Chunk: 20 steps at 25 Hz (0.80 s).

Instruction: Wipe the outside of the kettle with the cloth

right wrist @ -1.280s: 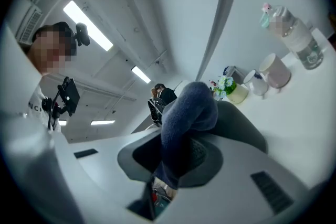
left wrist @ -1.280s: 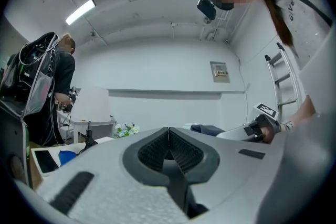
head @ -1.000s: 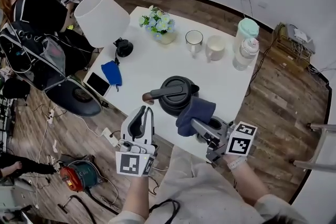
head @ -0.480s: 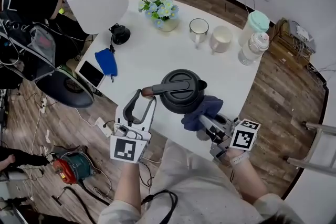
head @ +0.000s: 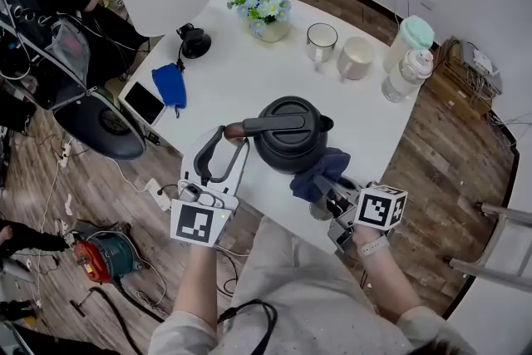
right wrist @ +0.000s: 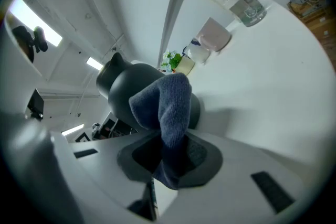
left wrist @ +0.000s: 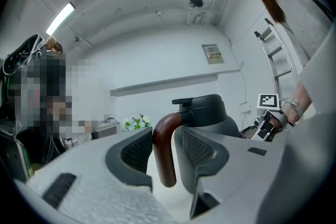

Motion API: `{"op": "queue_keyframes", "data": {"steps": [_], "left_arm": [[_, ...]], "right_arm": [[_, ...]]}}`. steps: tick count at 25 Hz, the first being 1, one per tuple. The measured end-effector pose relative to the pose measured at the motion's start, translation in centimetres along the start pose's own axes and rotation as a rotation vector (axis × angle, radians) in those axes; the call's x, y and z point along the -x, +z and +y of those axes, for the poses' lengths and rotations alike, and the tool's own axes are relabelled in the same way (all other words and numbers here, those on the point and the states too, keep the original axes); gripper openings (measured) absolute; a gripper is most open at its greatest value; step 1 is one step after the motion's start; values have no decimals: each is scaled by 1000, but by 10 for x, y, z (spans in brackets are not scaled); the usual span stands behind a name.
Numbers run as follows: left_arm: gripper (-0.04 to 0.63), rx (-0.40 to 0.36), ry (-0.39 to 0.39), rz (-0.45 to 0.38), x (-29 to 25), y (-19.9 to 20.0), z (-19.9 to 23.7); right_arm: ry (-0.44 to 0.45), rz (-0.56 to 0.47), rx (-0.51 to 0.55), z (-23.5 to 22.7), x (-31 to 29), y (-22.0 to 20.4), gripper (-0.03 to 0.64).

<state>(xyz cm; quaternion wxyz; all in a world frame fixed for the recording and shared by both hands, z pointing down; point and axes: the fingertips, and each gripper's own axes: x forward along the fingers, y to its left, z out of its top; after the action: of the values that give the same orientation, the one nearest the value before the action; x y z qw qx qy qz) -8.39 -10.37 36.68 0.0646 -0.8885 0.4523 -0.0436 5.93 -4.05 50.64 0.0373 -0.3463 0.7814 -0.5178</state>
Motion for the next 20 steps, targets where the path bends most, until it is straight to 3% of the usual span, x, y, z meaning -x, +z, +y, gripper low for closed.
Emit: {"op": "queue_keyframes", "data": {"steps": [5,9,11,12,17,20], "left_arm": [[161,-3,110,-20,8,3,-1],[128,76,224,3,28,-2,-7],[26,110,218,1,33,-2,-19],[11,124,202,5,33,-3,-25],[6,133,116,-1,22,10,-44],[8,138,106,2,17,12,-45]], "right_arm": [[-62,-10,47,-4,5,1,55],[-49,-96,69,9,21,22,55],[-19,-130,70,17,30,37,55],[2,-137,78,22,33,46,55],[142,-65,185,63,44,86,55],[262,-40,174,88,47,106,55]]}}
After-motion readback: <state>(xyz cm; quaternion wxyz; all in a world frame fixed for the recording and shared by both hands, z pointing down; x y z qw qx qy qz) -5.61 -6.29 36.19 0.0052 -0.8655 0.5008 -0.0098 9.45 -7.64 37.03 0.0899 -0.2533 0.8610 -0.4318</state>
